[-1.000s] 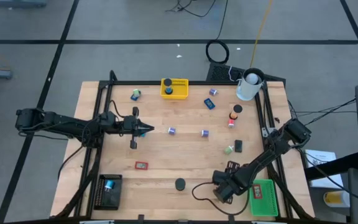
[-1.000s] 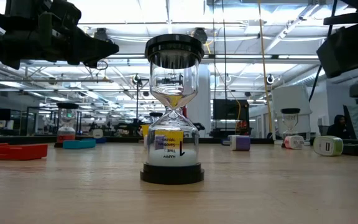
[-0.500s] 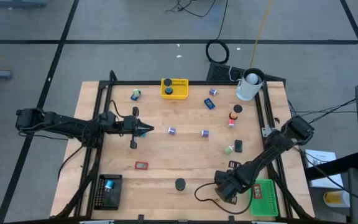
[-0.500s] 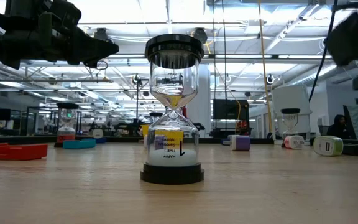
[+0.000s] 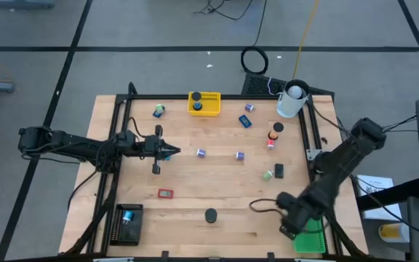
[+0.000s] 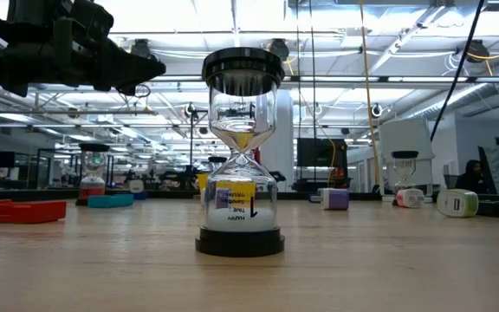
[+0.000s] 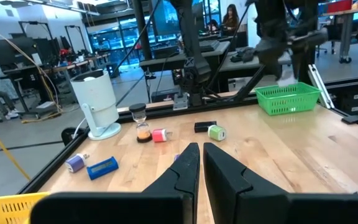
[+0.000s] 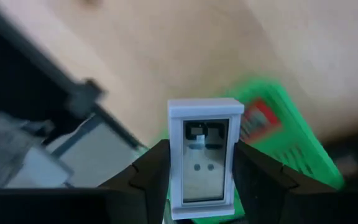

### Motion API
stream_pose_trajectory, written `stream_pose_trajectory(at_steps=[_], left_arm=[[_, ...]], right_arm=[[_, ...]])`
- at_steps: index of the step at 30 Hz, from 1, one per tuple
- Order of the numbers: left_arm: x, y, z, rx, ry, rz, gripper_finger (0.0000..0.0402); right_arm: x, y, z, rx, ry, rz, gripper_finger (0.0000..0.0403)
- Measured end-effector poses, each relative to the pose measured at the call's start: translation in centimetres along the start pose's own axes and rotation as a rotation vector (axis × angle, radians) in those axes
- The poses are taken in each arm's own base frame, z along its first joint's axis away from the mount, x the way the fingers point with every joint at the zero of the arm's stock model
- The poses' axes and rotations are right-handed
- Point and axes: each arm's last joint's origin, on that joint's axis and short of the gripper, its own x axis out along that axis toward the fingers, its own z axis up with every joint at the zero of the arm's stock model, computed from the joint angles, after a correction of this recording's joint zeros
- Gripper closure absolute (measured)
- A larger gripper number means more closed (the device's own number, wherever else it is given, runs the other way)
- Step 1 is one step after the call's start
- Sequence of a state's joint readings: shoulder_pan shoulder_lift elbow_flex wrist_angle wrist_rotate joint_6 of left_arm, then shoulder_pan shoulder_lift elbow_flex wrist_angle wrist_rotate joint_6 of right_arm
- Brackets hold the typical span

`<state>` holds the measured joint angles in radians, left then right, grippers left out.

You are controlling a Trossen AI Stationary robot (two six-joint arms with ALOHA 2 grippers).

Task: Pick & Place Office items
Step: Put the white digital timer into the green bin

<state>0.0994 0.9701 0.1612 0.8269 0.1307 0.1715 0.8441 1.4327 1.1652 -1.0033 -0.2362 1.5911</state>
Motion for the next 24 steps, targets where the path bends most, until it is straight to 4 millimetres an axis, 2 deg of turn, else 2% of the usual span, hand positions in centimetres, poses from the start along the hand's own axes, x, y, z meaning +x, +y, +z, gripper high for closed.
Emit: stream_pose_trajectory(at_steps=[3,7,12,15,19,24], left_arm=[[0.0,0.0,0.0,0.0,0.001,-0.001,0.0371],[0.0,0.0,0.0,-0.001,0.002,0.0,0.0371],[0.0,0.0,0.0,-0.006,0.002,-0.001,0.0371],[0.0,0.0,0.0,-0.005,0.002,-0.001,0.0371],[0.0,0.0,0.0,-0.007,0.003,0.0,0.0371],[0.0,0.0,-0.1,-0.007,0.007,-0.001,0.0371]], right_arm=[[0.3,-1.2,-1.9,0.137,0.003,-0.088,0.026],[2.7,-2.4,-3.2,0.292,-0.007,-0.125,0.0256],[6.9,-3.6,-3.0,0.37,0.028,-0.011,0.0245],[8.5,-4.7,-2.4,0.363,0.04,-0.004,0.0248],[8.8,-5.0,-2.1,0.335,0.069,-0.014,0.0246],[8.5,-5.0,-2.1,0.309,0.07,0.003,0.0216]])
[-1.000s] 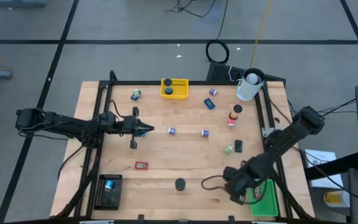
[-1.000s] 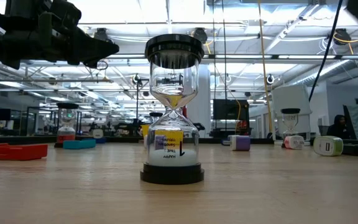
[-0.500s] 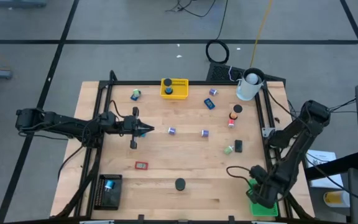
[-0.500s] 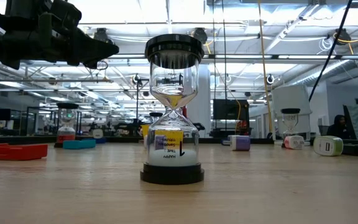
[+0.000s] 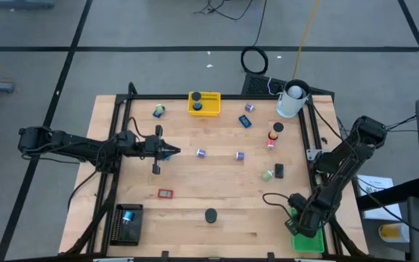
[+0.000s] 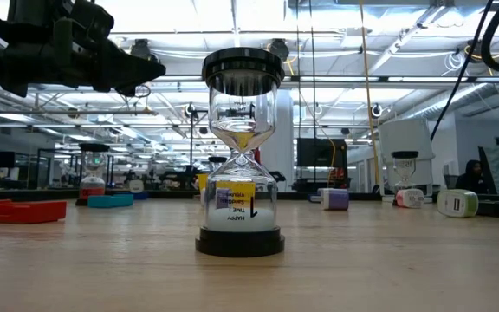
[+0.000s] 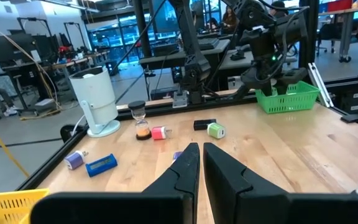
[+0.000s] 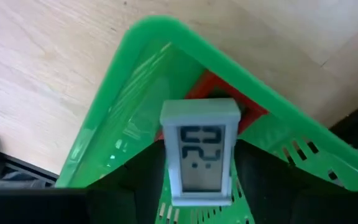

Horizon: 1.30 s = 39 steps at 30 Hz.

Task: Pick & Place Office items
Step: Put the white digital timer into the green bin, then put the red hour glass into the yellow bin

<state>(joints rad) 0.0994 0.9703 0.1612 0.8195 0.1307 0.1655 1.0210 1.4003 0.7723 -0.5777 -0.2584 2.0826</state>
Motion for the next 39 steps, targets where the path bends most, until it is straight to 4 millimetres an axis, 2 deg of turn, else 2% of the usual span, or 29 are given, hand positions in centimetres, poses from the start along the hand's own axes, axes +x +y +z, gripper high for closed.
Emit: stream_pose_trajectory(at_steps=[7,13,18,24,29,32,35,39], left_arm=[[0.0,0.0,0.0,-0.003,0.0,0.0,0.0371],[0.0,0.0,0.0,0.0,0.0,0.0,0.0371],[0.0,0.0,0.0,0.001,0.0,0.001,0.0371],[0.0,0.0,0.0,0.006,0.0,0.0,0.0371],[0.0,0.0,0.0,0.006,0.0,0.001,0.0371],[0.0,0.0,0.0,0.006,0.0,0.001,0.0371],[0.0,0.0,0.0,0.006,-0.001,0.001,0.0371],[0.0,0.0,0.0,0.006,0.0,0.0,0.0371]], right_arm=[[-1.0,-0.1,-0.3,-0.008,0.033,0.042,0.0173],[-2.9,-0.5,-0.7,0.019,0.101,0.101,0.017],[-4.7,-1.2,-0.8,-0.012,0.126,0.16,0.0206],[-6.4,-2.2,-0.5,-0.115,0.045,0.24,0.0286],[-7.8,-2.2,0.3,-0.335,-0.152,0.379,0.0361],[-8.5,-1.9,1.4,-0.523,-0.356,0.418,0.0395],[-9.2,-1.3,3.1,-0.685,-0.617,0.38,0.0394],[-9.9,-0.1,5.7,-0.786,-1.025,0.263,0.0388]])
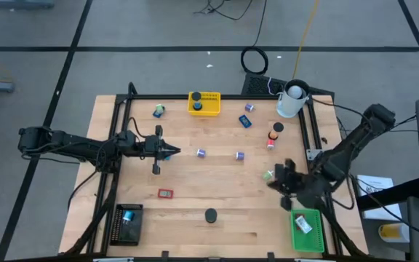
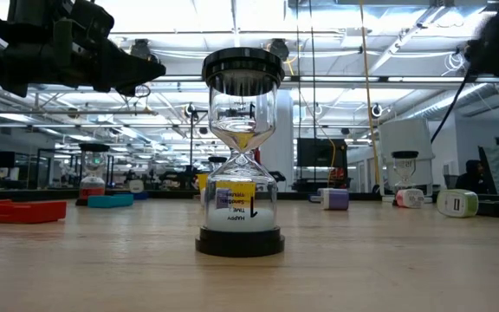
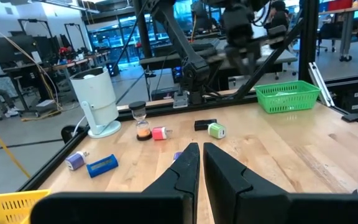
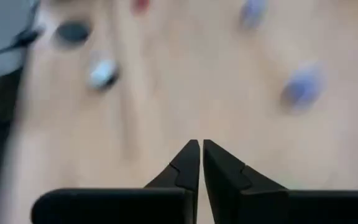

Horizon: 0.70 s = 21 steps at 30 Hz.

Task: Pick & Place Office items
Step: Put the red hour glass into the yellow bin

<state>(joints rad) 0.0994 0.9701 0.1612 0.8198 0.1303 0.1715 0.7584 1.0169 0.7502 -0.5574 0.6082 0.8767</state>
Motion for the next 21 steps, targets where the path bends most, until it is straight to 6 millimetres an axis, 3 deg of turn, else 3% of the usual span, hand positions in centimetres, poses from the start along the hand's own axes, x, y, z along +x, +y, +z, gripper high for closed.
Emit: stream_pose_trajectory(at_steps=[5,10,15,21], left_arm=[[0.0,0.0,0.0,0.0,0.0,0.0,0.0371],[0.0,0.1,-0.1,-0.01,0.008,0.021,0.0371],[0.0,0.3,-0.3,-0.03,0.042,0.106,0.0371],[0.2,0.6,-0.3,-0.073,0.106,0.209,0.0371]], right_arm=[[3.7,-1.9,1.6,-0.184,-0.261,-0.1,0.0398],[6.5,-5.1,2.0,-0.187,-0.45,-0.078,0.0399],[7.8,-7.7,2.4,-0.161,-0.531,-0.048,0.0395],[8.2,-8.3,3.4,-0.184,-0.538,-0.101,0.0395]])
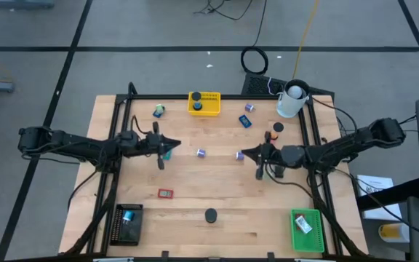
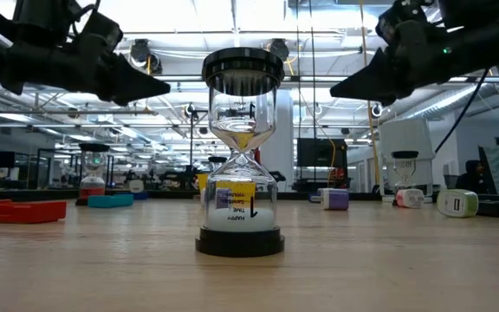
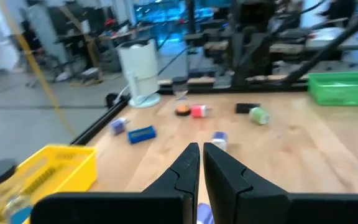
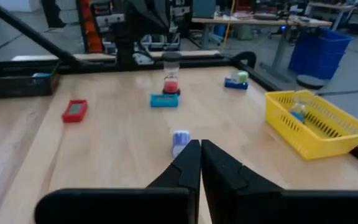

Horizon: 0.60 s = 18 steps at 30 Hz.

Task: Pick & Place Office items
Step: Put the red hour glass into the yellow bin

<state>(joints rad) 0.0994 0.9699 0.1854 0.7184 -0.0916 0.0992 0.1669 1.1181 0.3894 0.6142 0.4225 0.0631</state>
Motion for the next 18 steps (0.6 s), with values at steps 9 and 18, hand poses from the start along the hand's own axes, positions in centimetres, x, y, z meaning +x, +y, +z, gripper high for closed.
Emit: stream_pose_trajectory(at_steps=[9,18], left_arm=[[0.5,0.8,1.8,-0.078,0.241,0.216,0.037],[-0.6,1.2,6.0,-0.193,0.622,0.258,0.0352]], right_arm=[[0.6,0.0,-0.2,-0.007,0.012,-0.075,0.0394],[1.5,1.0,-1.0,0.0,-0.006,-0.048,0.0394]])
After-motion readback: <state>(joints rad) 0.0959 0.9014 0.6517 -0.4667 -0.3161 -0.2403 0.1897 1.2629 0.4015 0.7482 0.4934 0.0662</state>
